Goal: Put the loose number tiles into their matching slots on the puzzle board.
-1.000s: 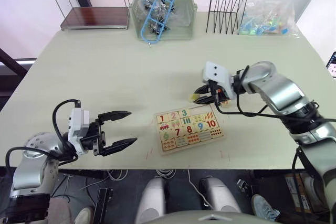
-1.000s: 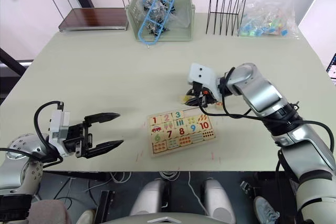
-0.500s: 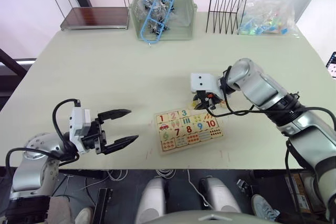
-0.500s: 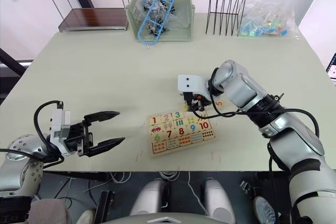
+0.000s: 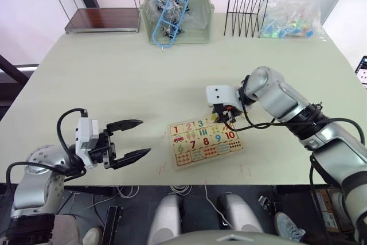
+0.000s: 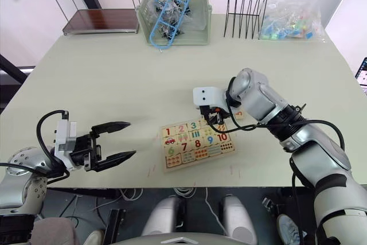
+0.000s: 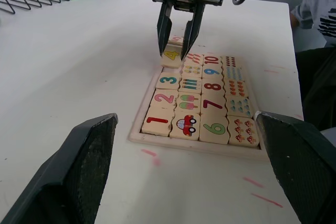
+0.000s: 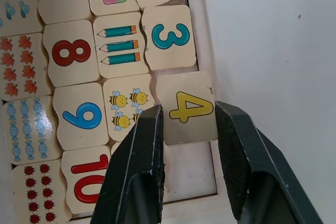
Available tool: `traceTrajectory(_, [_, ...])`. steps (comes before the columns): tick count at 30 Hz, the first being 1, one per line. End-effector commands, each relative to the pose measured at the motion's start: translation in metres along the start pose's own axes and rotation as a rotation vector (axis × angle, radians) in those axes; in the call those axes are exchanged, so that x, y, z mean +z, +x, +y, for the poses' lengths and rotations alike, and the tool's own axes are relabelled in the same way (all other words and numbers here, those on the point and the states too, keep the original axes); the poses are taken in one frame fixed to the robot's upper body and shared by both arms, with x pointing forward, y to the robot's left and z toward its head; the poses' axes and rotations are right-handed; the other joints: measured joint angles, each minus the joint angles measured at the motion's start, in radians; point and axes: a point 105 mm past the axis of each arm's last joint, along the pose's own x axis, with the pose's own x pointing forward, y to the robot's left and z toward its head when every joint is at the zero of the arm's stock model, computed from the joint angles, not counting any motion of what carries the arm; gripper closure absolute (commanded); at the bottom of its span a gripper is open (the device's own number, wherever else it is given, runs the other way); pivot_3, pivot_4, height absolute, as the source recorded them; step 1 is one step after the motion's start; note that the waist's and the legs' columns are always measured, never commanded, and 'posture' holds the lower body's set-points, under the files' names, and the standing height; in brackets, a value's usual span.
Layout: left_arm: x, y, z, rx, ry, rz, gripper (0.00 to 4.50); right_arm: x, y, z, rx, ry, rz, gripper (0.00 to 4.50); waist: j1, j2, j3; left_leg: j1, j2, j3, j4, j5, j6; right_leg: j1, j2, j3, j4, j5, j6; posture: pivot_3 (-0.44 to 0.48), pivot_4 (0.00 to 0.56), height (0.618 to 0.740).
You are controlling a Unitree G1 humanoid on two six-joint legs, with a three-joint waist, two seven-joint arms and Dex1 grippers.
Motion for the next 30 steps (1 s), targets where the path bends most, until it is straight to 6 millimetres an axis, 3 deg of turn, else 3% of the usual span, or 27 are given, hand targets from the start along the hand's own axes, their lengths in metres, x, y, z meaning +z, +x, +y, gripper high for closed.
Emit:
traceTrajectory(1, [0.005, -0.001, 0.002, 0.004, 0.024, -0.005, 0.0, 0.004, -0.002, -0.001, -0.008, -0.022, -0.002, 3.61, 0.0, 0.0, 0.0, 0.0, 0.0, 0.0, 0.0, 0.0, 0.0, 0.0, 0.0, 0.0, 0.0, 0.0, 0.0, 0.0, 0.15, 0.74])
traceTrajectory(19, [-0.008, -0.011, 0.001, 0.017, 0.013, 0.0, 0.0, 0.003, 0.006, 0.001, 0.011, -0.031, 0.012, 3.61, -0.001, 0.0, 0.0, 0.0, 0.0, 0.0, 0.0, 0.0, 0.0, 0.0, 0.0, 0.0, 0.0, 0.0, 0.0, 0.0, 0.15, 0.74])
traceTrajectory(30, [-0.004, -0.009, -0.001, 0.016, 0.019, -0.003, 0.0, 0.007, 0.008, 0.0, 0.012, -0.042, -0.004, 3.61, -0.002, 0.0, 0.0, 0.001, 0.0, 0.0, 0.0, 0.0, 0.0, 0.0, 0.0, 0.0, 0.001, 0.0, 0.0, 0.0, 0.15, 0.74])
